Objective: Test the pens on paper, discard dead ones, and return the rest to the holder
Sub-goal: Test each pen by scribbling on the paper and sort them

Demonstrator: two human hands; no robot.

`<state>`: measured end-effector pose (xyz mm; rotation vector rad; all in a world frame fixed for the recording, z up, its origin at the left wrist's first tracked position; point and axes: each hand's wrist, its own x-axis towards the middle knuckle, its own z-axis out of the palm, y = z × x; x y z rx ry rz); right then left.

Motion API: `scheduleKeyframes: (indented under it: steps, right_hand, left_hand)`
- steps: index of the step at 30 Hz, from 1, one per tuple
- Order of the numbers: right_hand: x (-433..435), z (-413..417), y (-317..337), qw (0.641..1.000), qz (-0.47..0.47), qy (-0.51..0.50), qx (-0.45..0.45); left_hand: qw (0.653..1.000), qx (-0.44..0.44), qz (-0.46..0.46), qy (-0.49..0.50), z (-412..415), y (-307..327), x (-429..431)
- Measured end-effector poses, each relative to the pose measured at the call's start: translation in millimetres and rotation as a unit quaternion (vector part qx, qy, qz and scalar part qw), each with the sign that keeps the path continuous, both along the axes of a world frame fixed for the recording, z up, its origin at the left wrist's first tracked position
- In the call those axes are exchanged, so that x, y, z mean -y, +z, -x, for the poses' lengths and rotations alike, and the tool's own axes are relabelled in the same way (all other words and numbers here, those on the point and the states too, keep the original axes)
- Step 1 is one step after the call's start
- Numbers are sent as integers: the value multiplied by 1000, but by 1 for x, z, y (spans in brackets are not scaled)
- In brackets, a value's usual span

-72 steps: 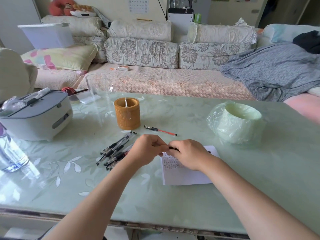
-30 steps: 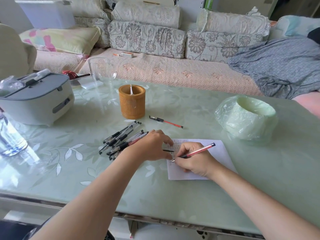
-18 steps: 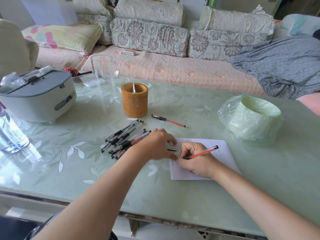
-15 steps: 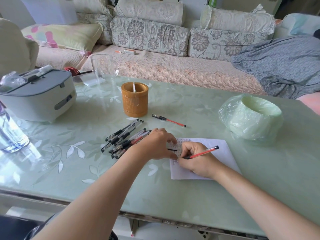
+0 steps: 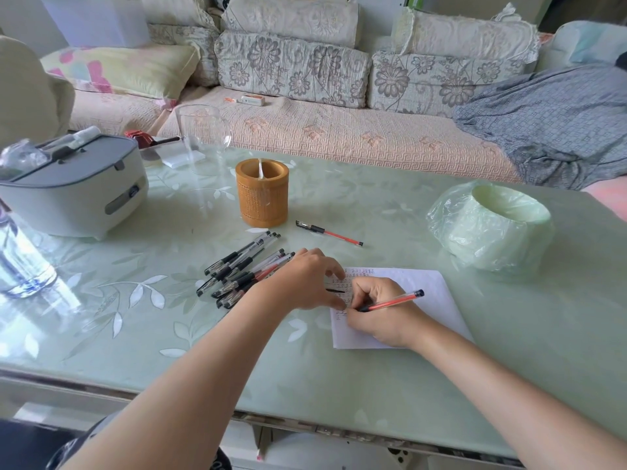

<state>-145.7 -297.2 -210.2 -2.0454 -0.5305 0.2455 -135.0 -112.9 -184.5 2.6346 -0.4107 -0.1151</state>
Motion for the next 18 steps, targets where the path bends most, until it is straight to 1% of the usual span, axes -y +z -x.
scheduleKeyframes:
  steps: [9, 14, 18]
  right_hand:
    - [3, 0, -3, 1000, -3, -1, 1]
    - [4, -1, -2, 1000, -3, 19, -18]
    - [3, -2, -5, 1000, -11, 5, -5]
  left_hand:
    - [1000, -3, 5, 0, 1, 0, 0]
    - [1000, -2, 17, 5, -1, -3, 0]
    - [1000, -1, 19, 5, -1, -3, 0]
